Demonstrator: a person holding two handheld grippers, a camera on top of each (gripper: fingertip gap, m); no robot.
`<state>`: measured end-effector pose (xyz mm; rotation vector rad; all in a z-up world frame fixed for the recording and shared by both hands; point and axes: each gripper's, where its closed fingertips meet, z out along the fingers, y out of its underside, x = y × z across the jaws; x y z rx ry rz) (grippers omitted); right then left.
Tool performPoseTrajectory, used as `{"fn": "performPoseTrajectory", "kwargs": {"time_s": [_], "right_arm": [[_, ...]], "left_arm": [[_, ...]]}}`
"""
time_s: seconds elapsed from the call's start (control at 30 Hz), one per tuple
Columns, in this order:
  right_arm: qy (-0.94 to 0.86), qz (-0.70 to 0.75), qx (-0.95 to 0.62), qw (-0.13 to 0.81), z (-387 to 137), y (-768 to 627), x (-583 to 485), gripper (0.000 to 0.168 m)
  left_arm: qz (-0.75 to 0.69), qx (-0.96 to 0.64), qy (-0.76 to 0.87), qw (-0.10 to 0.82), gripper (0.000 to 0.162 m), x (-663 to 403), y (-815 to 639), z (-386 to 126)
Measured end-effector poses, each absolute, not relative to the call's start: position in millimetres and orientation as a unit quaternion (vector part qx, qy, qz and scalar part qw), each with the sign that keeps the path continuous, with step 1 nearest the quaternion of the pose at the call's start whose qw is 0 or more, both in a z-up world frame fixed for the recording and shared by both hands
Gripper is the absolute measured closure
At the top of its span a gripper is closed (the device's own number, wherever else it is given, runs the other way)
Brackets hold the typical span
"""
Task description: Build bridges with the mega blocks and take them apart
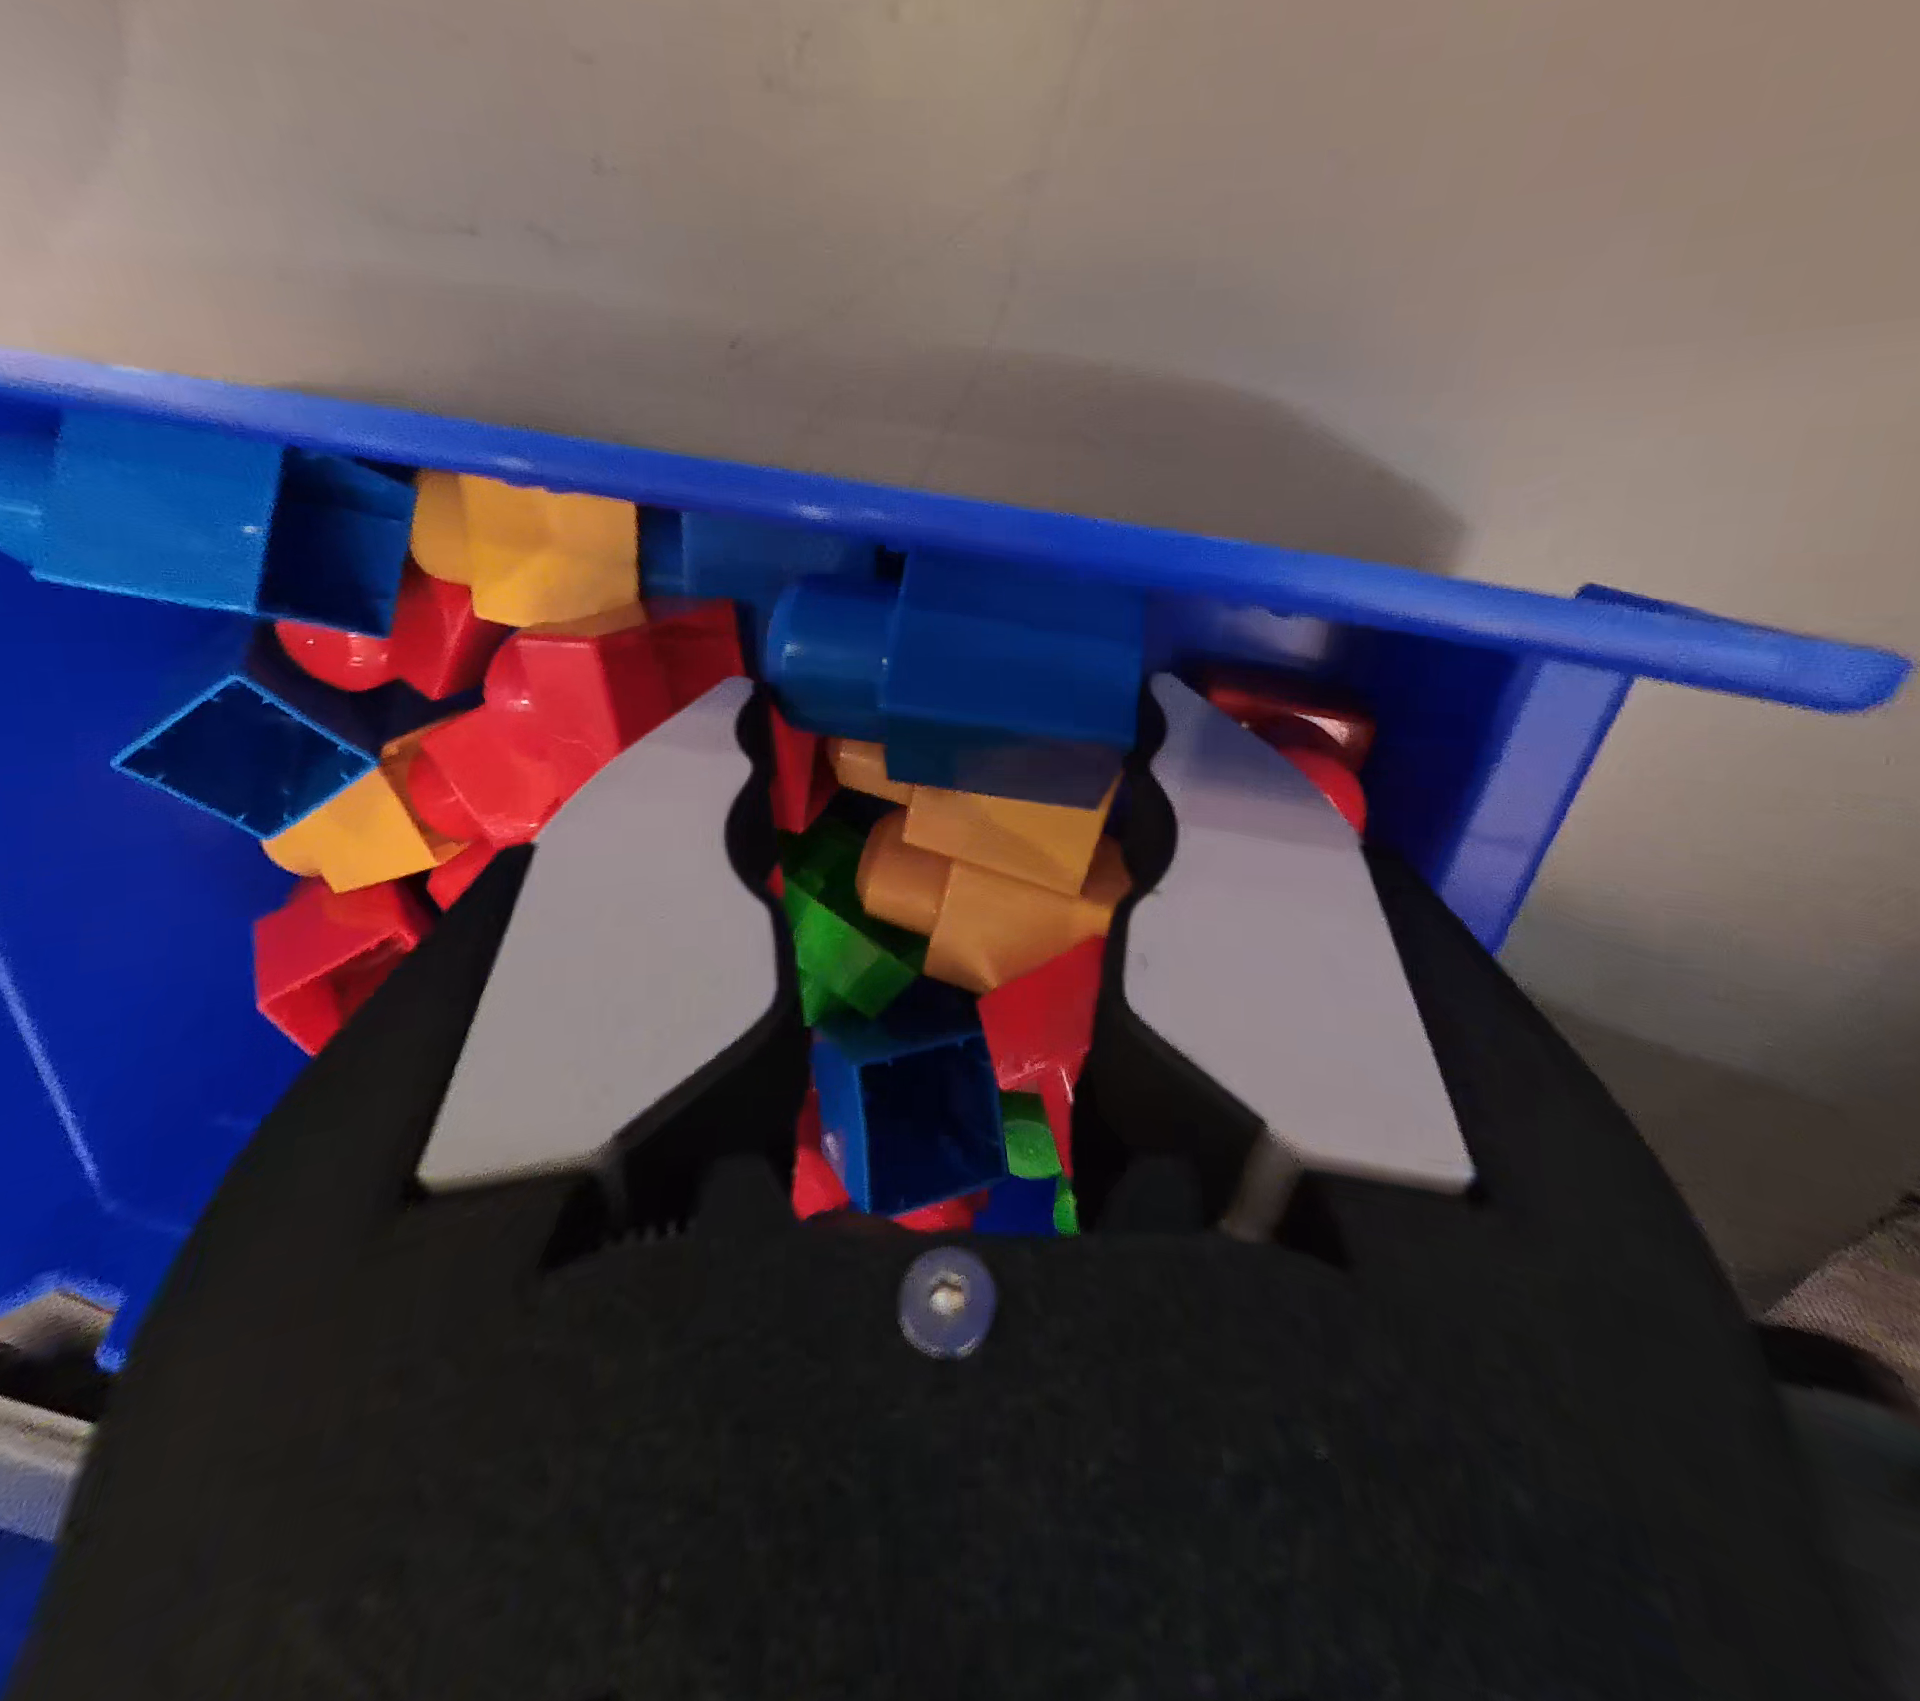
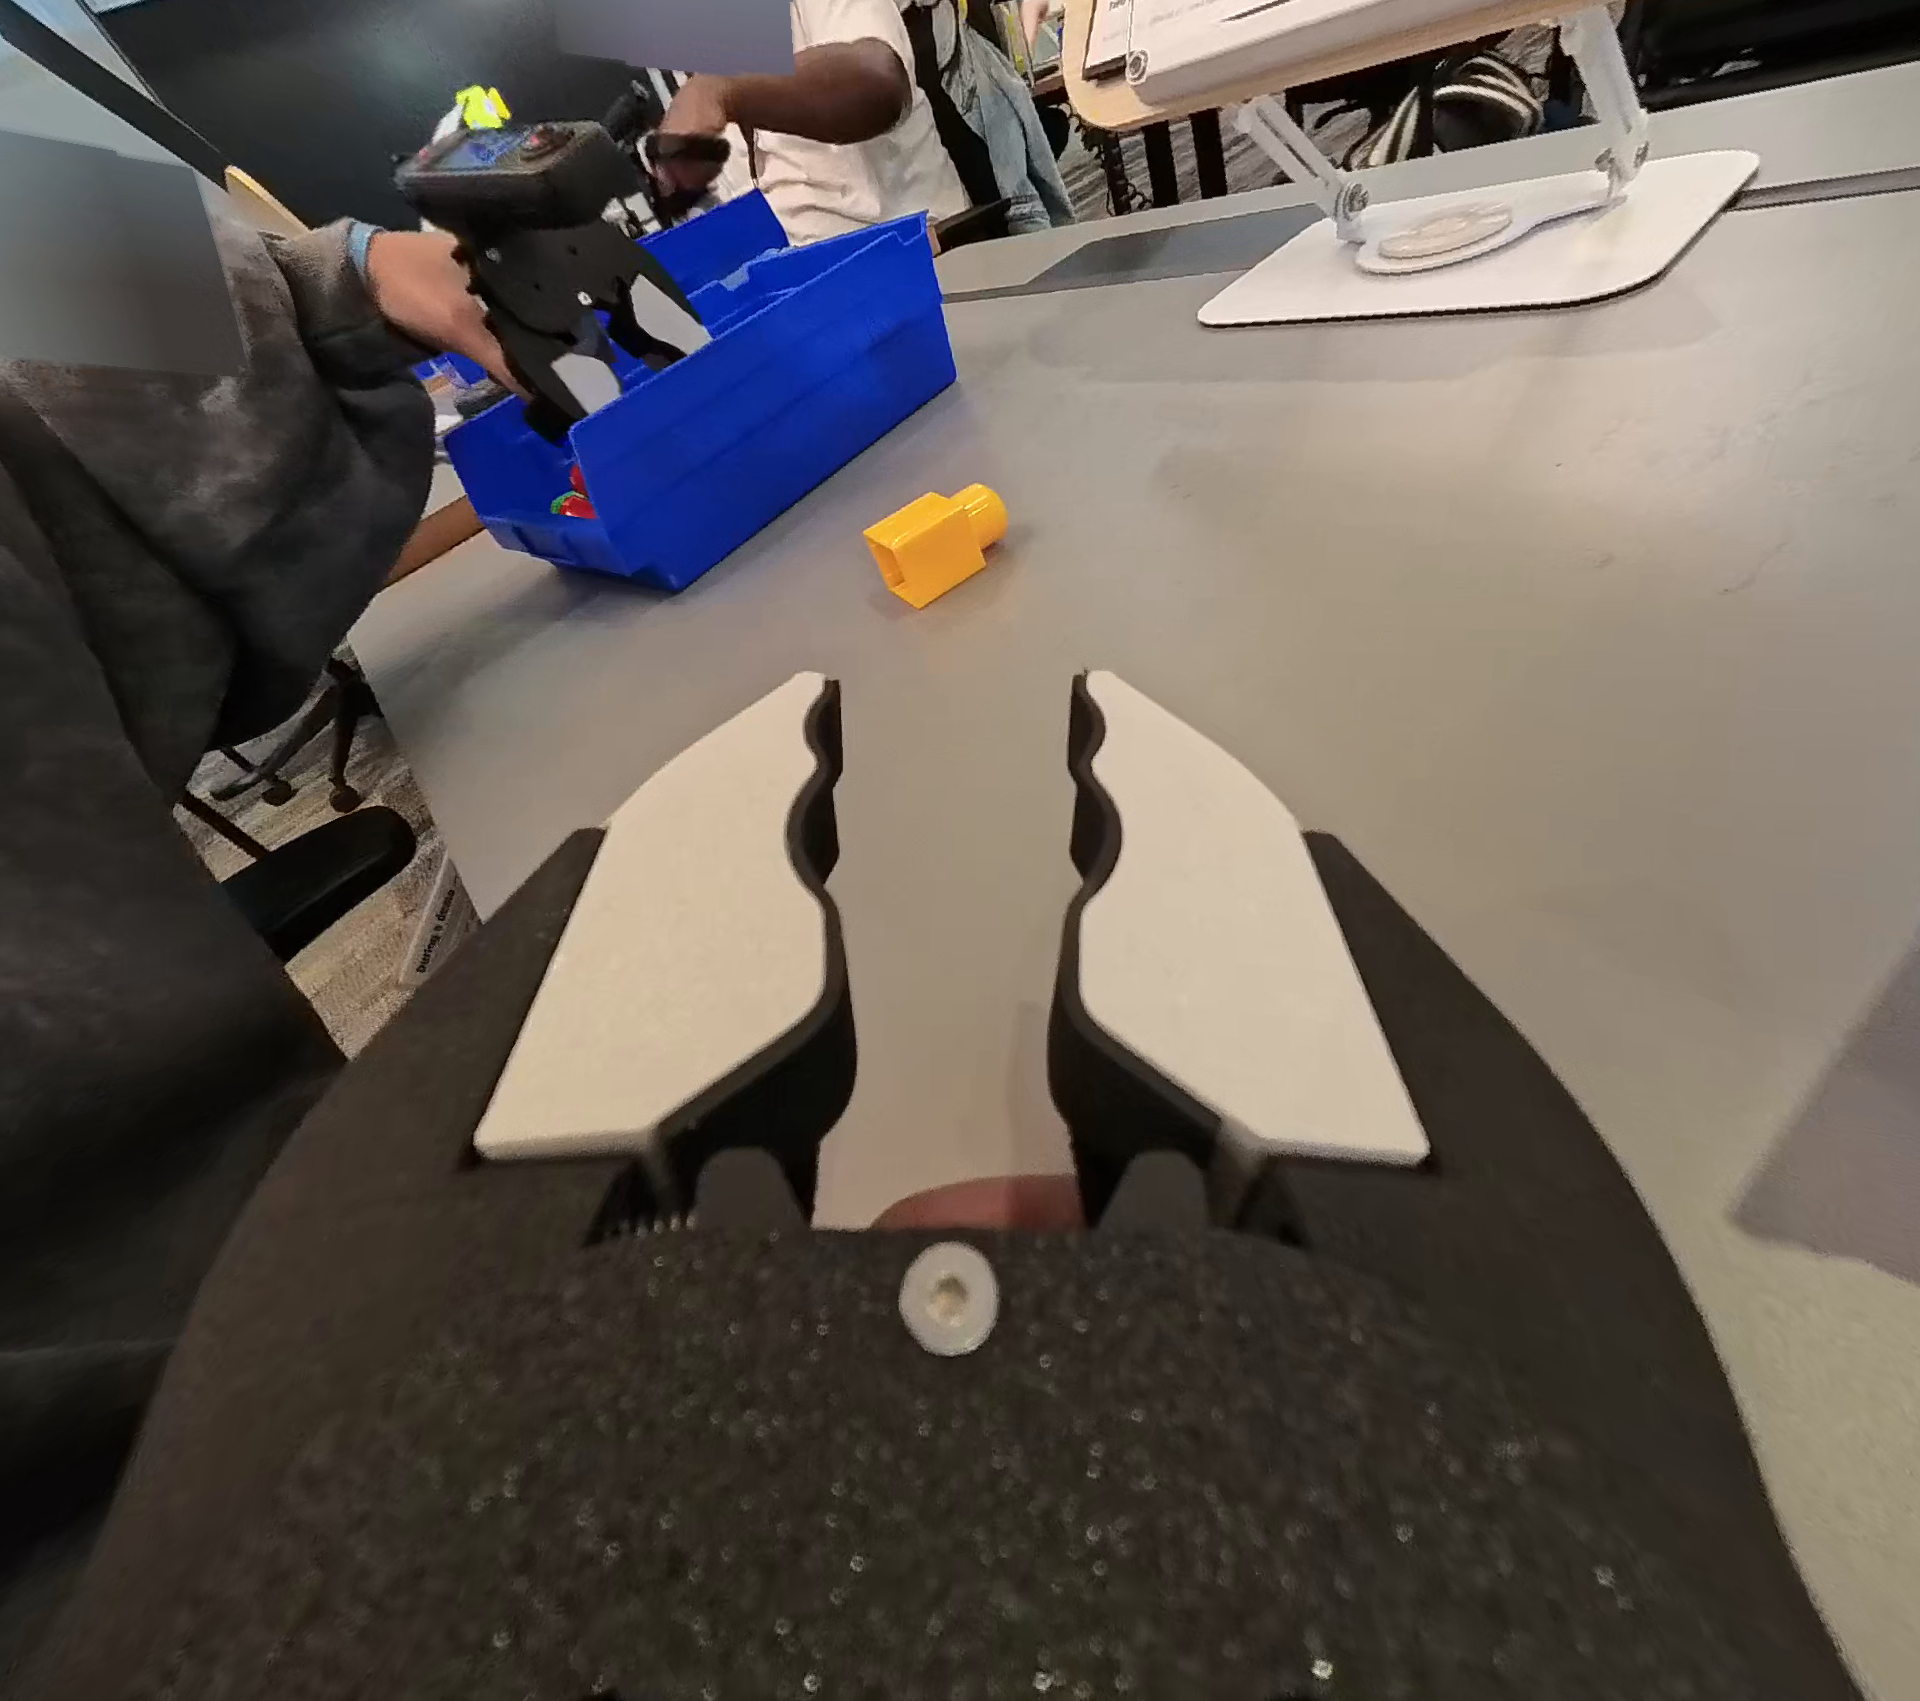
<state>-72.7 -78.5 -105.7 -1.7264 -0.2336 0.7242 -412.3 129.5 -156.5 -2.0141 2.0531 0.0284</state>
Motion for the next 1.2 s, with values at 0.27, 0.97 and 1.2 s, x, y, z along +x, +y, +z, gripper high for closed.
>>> {"fn": "performPoseTrajectory", "kwargs": {"time_s": [0.27,0.97,1.2], "right_arm": [[-0.104,0.313,-0.741,0.585,-106,-80,-74,0.128],[-0.096,0.32,-0.737,0.587,-105,-93,-67,0.13],[-0.088,0.332,-0.737,0.583,-105,-93,-66,0.13]], "left_arm": [[0.017,-0.678,0.713,0.178,0.097,-399,122,-62],[0.159,-0.545,0.822,-0.037,0.097,-265,103,-170],[0.168,-0.533,0.829,-0.035,0.097,-253,101,-179]]}}
